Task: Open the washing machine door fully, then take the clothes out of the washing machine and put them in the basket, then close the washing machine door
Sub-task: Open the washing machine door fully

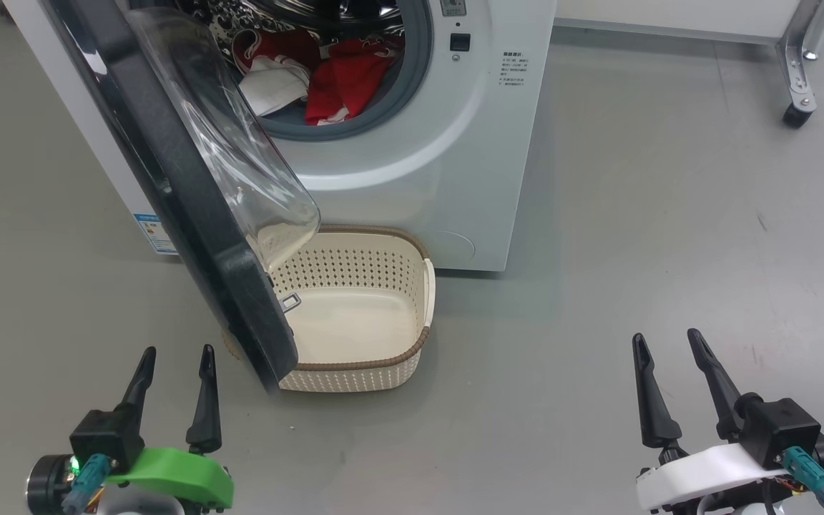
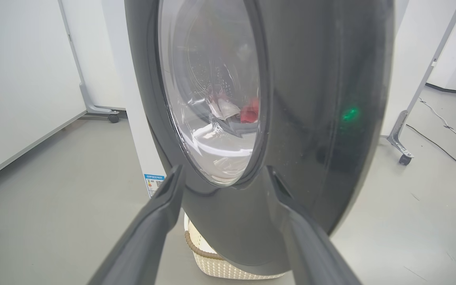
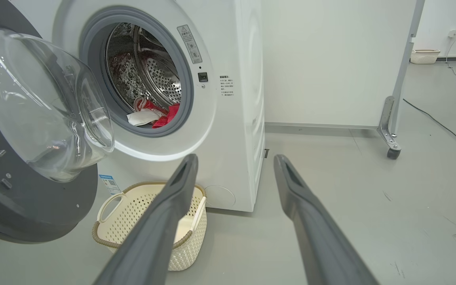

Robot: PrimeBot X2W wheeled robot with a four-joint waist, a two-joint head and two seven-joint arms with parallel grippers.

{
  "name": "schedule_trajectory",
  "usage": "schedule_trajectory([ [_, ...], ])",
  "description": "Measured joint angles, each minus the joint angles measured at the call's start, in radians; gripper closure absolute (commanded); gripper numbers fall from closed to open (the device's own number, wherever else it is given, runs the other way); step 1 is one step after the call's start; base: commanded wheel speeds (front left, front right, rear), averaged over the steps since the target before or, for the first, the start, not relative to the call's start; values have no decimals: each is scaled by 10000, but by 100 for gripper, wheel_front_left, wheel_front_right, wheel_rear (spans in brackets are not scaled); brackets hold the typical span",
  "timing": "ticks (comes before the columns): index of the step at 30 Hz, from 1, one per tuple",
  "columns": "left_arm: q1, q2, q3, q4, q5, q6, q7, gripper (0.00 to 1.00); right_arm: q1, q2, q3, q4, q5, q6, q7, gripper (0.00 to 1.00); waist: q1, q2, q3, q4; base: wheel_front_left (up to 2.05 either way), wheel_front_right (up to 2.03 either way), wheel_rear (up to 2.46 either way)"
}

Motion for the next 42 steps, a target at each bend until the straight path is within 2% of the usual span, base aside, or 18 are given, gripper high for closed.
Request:
schedule_trajectory([
  [1,0,0,-4,4,0,-4,0,3,0,6,-13,4,-6,35,0,0,0,0,3,0,0,0,0],
  [2,-1,0,-8,12,0,-4,0,47,0,12,-33,8,-21,40,0,0,0,0,7,1,0,0,0],
  [3,-1,0,-15,19,10,-6,0,61,0,19,-50,13,-50,58,0,0,0,0,9,1,0,0,0],
  [4,-2,-2,-6,10,46,-4,0,96,0,31,-69,15,-75,79,0,0,0,0,10,2,0,0,0],
  [5,-6,-6,23,2,44,-4,0,100,0,44,-96,17,-75,82,0,0,0,0,12,3,0,0,0],
  [14,-9,-6,88,-19,44,-10,0,100,0,226,-205,44,-176,209,0,0,0,0,23,10,0,0,0],
  [20,-201,-13,359,-499,42,-12,0,100,0,320,-307,82,-274,339,0,0,0,0,15,24,0,0,0],
  [27,-1117,-6,974,-1524,-17,-19,-29,100,-1,410,-460,113,-426,435,0,0,0,0,-65,60,0,0,0],
  [32,-2052,217,1254,-2403,31,-96,-44,100,-1,525,-485,194,-439,523,0,0,0,0,-143,73,0,0,0],
  [42,-3475,583,1030,-3591,334,-405,-88,100,0,669,-468,397,-579,784,0,0,0,0,-322,-49,0,0,0],
])
